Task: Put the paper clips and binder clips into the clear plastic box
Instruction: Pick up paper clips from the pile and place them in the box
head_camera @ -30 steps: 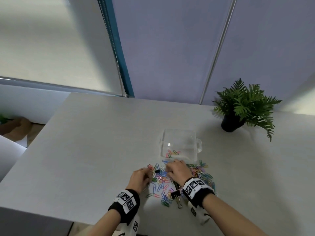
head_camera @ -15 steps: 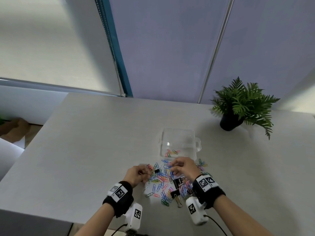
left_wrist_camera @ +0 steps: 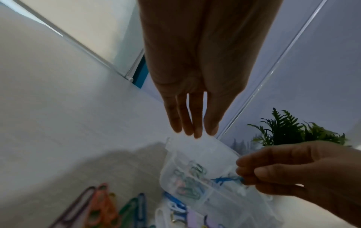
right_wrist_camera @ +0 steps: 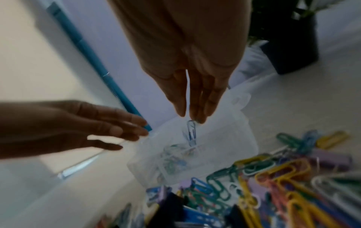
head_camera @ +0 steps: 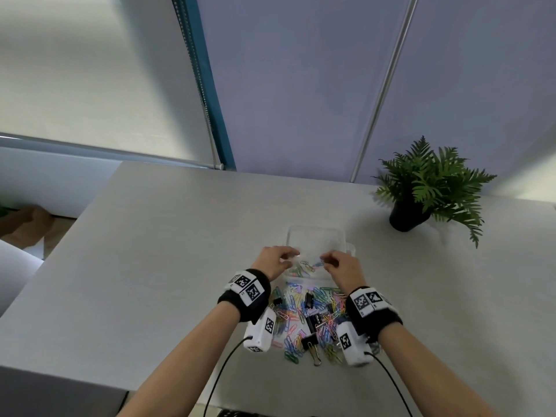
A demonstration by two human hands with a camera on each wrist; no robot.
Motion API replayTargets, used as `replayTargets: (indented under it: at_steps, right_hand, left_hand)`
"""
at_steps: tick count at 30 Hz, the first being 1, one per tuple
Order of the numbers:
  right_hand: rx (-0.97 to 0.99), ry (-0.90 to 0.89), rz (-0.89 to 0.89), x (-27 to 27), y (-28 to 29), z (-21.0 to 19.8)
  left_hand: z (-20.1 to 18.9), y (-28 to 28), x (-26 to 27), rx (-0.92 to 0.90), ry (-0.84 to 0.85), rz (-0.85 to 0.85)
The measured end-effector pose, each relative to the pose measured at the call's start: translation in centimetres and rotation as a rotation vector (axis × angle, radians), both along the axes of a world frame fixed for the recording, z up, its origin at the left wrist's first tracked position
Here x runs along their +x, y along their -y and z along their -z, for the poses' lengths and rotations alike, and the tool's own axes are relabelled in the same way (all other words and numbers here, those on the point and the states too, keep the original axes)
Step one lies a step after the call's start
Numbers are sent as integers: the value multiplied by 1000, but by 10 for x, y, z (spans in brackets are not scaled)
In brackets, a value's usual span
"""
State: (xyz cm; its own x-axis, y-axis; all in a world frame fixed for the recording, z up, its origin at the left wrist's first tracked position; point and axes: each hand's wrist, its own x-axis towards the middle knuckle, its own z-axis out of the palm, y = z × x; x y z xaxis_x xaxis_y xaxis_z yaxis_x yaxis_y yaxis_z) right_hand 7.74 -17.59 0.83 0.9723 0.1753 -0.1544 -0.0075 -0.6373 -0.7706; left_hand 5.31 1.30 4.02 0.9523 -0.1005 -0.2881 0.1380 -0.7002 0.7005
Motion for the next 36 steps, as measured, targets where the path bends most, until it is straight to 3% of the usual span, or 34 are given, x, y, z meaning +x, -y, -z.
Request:
replayTargets:
  at_steps: [3,5,8,11,19,25,32,36]
  right_hand:
    - [-149,154,-150,-13,-8,-6]
    - [-210,215,-385,-27,-24,-9]
    - [-376,198,-761,-47,-49,1]
    - [-622,166,-934,-57,-57,19]
    - [-563,229,-747,-60,-28,33]
    - [-603,257,-683,-55,-29,29]
    - [-573,255,-850,-75,-65,19]
    - [-550,241,-812,-85,-66,21]
  left_hand:
    - [6,-19,-14,60,96,-84]
    - [20,-33,-31,127,114,-116]
    - [45,-33,-60,251,20,8]
    - [65,-25,-83,416,2,140]
    - [69,-33,-99,401,110,2]
    - [66,-34,-86,415,-3,29]
    - [63,-34,-75,405,-104,-5]
    - [62,-46,-73,295,-146,-56]
